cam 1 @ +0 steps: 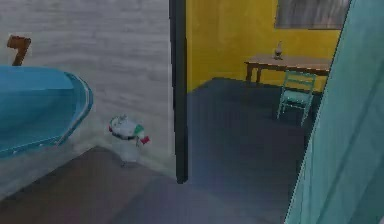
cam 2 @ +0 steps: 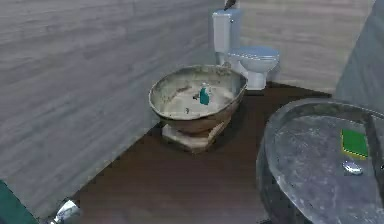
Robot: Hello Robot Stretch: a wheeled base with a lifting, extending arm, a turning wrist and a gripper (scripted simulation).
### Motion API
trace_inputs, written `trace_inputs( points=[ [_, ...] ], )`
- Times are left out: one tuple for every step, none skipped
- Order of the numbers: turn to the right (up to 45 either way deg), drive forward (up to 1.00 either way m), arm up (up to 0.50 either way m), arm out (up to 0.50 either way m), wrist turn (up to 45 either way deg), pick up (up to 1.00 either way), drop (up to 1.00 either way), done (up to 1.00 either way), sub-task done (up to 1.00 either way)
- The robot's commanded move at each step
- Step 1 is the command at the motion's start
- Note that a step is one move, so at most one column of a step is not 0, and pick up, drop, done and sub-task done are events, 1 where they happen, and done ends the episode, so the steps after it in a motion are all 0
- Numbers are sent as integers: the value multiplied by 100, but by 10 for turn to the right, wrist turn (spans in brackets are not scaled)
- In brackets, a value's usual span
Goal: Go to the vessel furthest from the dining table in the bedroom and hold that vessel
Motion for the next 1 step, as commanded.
trace_inputs(
  points=[
    [-330, 0, 0, 0, 0, 0, 0, 0, 0]
  ],
)
